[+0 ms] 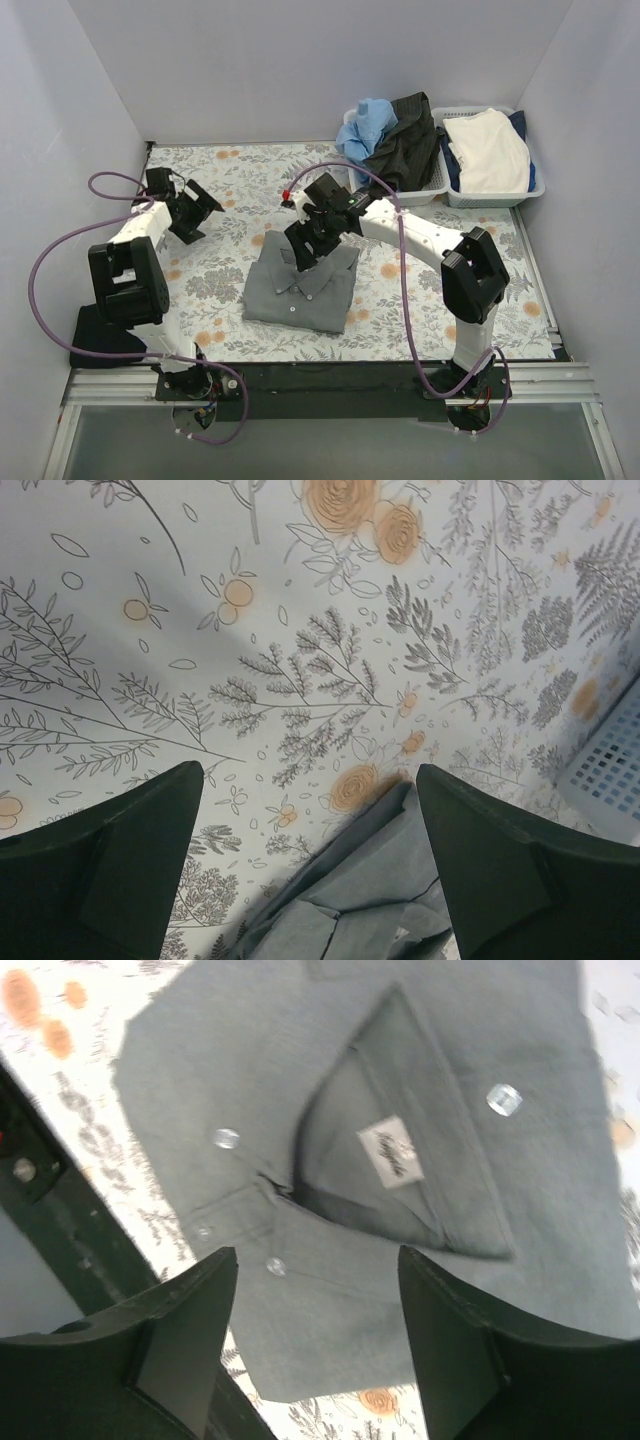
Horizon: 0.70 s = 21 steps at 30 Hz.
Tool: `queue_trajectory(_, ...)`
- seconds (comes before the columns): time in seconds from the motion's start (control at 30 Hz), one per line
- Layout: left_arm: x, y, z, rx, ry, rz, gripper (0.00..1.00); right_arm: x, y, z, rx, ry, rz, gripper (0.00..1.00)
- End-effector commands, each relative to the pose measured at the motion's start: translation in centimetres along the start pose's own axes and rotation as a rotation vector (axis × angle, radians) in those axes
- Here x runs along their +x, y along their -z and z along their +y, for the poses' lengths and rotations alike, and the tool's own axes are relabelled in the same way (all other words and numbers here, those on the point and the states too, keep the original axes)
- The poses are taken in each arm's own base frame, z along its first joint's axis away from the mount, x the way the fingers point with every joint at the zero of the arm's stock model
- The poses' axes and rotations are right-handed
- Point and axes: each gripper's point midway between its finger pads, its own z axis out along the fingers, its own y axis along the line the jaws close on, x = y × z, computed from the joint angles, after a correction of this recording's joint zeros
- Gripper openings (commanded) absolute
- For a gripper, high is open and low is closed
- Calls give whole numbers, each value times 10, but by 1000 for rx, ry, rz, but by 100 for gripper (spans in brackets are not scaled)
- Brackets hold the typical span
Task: Fold and stack the long sleeve shirts
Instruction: Fold the shirt
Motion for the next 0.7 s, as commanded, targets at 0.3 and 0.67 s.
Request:
queue_trajectory(0.3,82,45,-81,337,-302,89,88,44,22,-75,401,-186,-13,66)
queue_trajectory(0.67,111,19,-131,421,-329,216,85,43,-10,-50,167,-142,-44,56)
